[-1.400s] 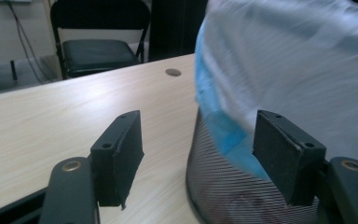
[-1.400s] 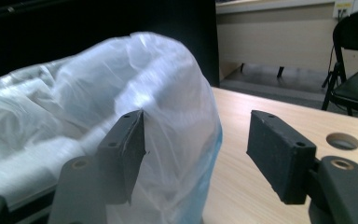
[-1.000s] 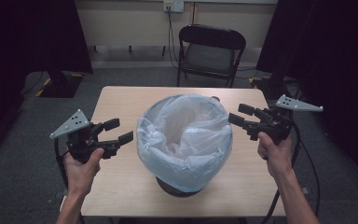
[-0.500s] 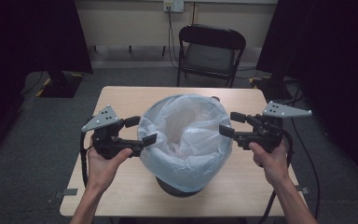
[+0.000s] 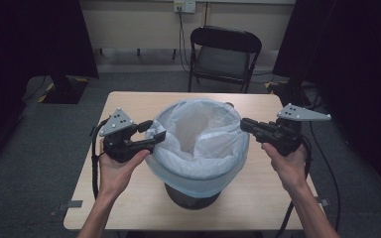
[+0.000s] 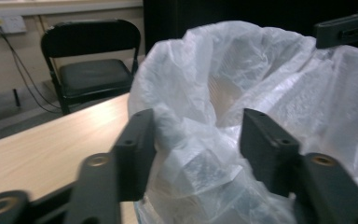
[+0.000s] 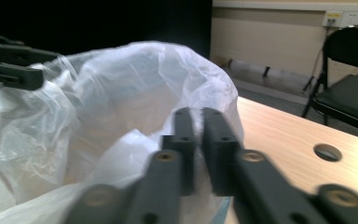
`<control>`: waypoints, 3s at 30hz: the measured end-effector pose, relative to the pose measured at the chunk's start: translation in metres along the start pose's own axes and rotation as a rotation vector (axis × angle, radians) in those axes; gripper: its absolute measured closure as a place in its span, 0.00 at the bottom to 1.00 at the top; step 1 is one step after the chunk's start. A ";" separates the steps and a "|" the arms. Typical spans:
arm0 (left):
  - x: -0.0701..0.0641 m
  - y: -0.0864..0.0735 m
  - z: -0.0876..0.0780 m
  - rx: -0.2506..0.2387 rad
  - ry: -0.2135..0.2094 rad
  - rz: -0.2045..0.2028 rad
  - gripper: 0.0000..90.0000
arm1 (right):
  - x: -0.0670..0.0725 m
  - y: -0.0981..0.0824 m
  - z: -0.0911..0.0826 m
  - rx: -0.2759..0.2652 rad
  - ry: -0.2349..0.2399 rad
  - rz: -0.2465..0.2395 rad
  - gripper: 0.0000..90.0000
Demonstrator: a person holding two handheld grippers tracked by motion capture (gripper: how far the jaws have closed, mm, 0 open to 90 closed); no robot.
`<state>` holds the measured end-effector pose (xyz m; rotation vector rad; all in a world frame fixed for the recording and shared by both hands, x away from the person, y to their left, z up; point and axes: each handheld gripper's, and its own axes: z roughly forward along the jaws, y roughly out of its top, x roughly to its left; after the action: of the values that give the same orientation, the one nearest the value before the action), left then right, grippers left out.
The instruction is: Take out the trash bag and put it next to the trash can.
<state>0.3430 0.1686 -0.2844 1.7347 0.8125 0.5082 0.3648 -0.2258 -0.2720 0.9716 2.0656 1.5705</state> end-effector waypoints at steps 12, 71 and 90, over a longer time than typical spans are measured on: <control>0.001 0.009 -0.013 -0.048 -0.037 0.029 0.99 | 0.000 0.010 0.006 -0.056 0.098 0.041 1.00; -0.047 0.084 0.019 -0.167 -0.366 0.022 1.00 | 0.065 0.057 0.033 -0.098 0.388 -0.017 0.17; -0.072 0.118 -0.006 -0.293 -0.400 0.093 0.63 | 0.079 0.072 0.050 -0.067 0.428 -0.084 1.00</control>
<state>0.3221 0.0995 -0.1661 1.5356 0.3548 0.3075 0.3643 -0.1244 -0.2104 0.5496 2.2711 1.9189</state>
